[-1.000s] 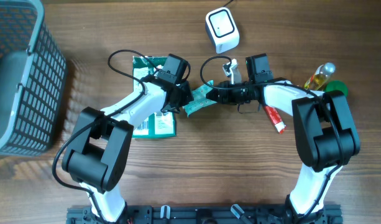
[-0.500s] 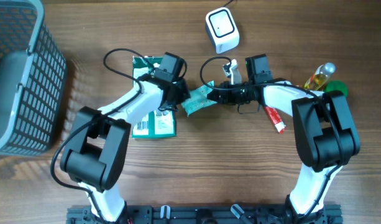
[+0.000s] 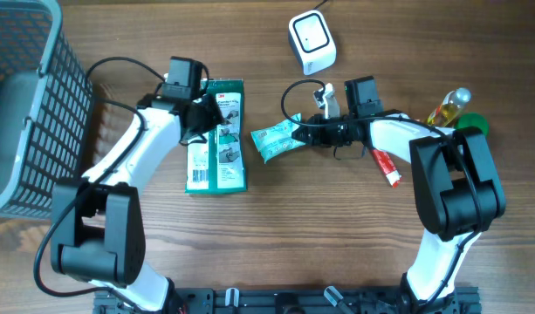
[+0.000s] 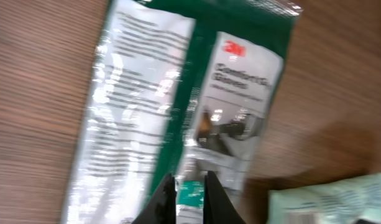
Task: Scan the item barcode
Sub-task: 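Lift the light-green pack up to the scanner window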
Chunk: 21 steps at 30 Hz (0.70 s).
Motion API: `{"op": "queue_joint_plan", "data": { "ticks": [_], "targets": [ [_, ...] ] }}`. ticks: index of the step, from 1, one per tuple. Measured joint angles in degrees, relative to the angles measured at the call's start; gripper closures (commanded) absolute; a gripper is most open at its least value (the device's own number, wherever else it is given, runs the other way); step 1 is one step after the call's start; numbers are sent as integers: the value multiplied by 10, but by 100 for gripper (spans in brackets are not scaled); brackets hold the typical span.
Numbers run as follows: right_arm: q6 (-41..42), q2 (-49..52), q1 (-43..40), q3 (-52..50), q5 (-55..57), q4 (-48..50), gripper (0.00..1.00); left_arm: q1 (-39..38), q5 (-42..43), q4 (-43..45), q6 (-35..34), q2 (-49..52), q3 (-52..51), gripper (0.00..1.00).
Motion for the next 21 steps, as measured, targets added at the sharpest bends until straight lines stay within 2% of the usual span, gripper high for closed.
{"op": "queue_joint_plan", "data": {
  "ticks": [2, 6, 8, 9, 10, 11, 17, 21],
  "targets": [
    [0, 0, 0, 0, 0, 2, 95, 12, -5, -4, 14, 0, 0, 84],
    [0, 0, 0, 0, 0, 4, 96, 31, -13, -6, 38, 0, 0, 77],
    [0, 0, 0, 0, 1, 4, 96, 39, -16, -6, 44, 0, 0, 60],
    [0, 0, 0, 0, 2, 4, 96, 45, -18, -6, 45, 0, 0, 47],
    [0, 0, 0, 0, 2, 4, 96, 49, -19, -6, 50, 0, 0, 10],
    [0, 0, 0, 0, 2, 4, 96, 54, -22, -7, 52, 0, 0, 0],
    [0, 0, -4, 0, -11, 4, 96, 67, -26, -11, 54, 0, 0, 0],
    [-5, -7, -22, 1, -59, 3, 95, 67, -26, -11, 54, 0, 0, 0]
  ]
}}
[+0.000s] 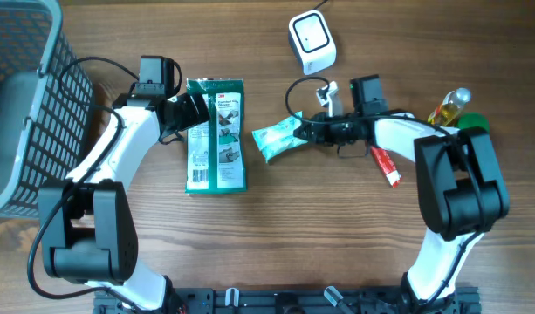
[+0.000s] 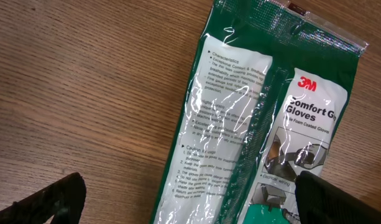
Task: Scan the item barcode
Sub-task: 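Lift the light-green pack up to the scanner window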
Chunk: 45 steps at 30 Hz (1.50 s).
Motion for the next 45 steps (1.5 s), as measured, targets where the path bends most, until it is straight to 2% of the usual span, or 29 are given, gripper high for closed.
{"op": "queue_joint_plan", "data": {
  "ticks": [3, 7, 11, 15, 18, 22, 26, 31, 37, 45],
  "targets": [
    [-34, -32, -13, 0, -54, -8, 96, 0, 0, 0, 0, 0, 0, 0],
    [-143, -110, -18, 6, -123, -75, 96, 0, 0, 0, 0, 0, 0, 0],
    [-247, -186, -16, 9, -118, -144, 96, 0, 0, 0, 0, 0, 0, 0],
    [-287, -265, -16, 16, -32, -197, 96, 0, 0, 0, 0, 0, 0, 0],
    [-304, -293, -16, 58, 38, -279, 96, 0, 0, 0, 0, 0, 0, 0],
    [-334, -294, -4, 192, 162, -425, 96, 0, 0, 0, 0, 0, 0, 0],
    [-362, -290, 28, 320, 296, -499, 96, 0, 0, 0, 0, 0, 0, 0],
    [-408, -276, 75, 401, 427, -487, 96, 0, 0, 0, 0, 0, 0, 0],
    [-488, -206, 117, 403, 553, -400, 96, 0, 0, 0, 0, 0, 0, 0],
    [-570, -87, 126, 403, 673, -273, 96, 0, 0, 0, 0, 0, 0, 0]
  ]
}}
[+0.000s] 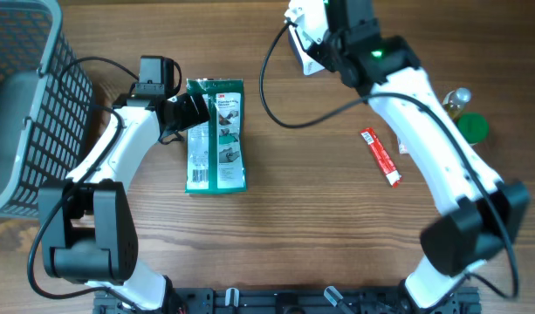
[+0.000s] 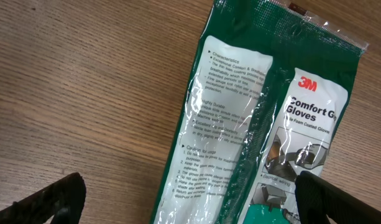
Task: Scan the item barcode
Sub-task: 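Lift the light-green pack up to the scanner window, then carry the light-green pack right and set it beside the red stick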
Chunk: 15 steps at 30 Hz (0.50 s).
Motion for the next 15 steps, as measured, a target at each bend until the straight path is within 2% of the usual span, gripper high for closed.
{"op": "queue_joint_plan", "data": {
  "ticks": [10, 15],
  "targets": [
    [-73, 119, 0, 0, 94, 206, 96, 0, 0, 0, 0, 0, 0, 0],
    [-83, 148, 0, 0, 122, 262, 96, 0, 0, 0, 0, 0, 0, 0]
  ]
}}
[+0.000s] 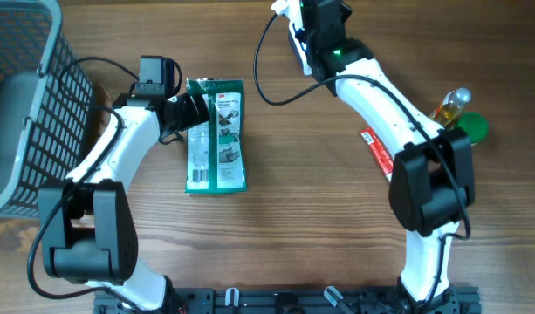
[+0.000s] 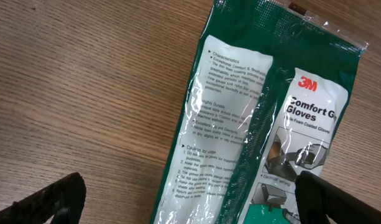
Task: Scan the item barcode
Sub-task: 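Carry the light-green pack right and set it beside the red stick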
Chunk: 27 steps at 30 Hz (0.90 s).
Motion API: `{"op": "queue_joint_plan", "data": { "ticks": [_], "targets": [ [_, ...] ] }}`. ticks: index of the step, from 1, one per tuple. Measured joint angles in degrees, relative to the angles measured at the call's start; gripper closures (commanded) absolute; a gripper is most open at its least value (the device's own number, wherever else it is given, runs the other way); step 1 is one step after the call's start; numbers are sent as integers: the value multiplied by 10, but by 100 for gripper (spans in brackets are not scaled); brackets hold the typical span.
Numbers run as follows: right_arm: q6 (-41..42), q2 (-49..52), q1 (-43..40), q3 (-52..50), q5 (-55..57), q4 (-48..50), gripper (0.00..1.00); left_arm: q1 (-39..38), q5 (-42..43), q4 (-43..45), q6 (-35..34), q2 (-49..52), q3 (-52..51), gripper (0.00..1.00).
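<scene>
A green-and-clear 3M glove pack (image 1: 216,135) lies flat on the wooden table. My left gripper (image 1: 187,112) sits at its left edge, open. In the left wrist view the pack (image 2: 252,130) fills the space between the gripper's (image 2: 190,190) widely spread black fingers (image 2: 47,199). My right arm reaches to the table's far edge, and its wrist (image 1: 324,26) covers most of the white scanner (image 1: 293,26). The right gripper's fingers are hidden under the wrist. The light-green packet does not show in any view.
A grey wire basket (image 1: 23,105) stands at the left edge. A red tube (image 1: 378,155) lies right of centre, under the right forearm. A yellow bottle (image 1: 450,106) and a green cap (image 1: 472,126) sit at the far right.
The right wrist has shifted a little to the left over the scanner and the forearm has swung with it. The left arm and the glove pack have not moved.
At first my left gripper was nearly shut over the glove pack while the right one held a light-green packet beside it. Then the left gripper was open at the pack's left edge. Later the right arm was up at the scanner, the packet out of sight, and it stays there.
</scene>
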Motion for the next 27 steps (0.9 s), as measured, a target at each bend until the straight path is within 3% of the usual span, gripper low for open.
{"op": "queue_joint_plan", "data": {
  "ticks": [17, 27],
  "targets": [
    [0, 20, 0, 0, -23, -89, 96, 0, 0, 0, 0, 0, 0, 0],
    [61, 20, 0, 0, -102, -153, 96, 0, 0, 0, 0, 0, 0, 0]
  ]
}}
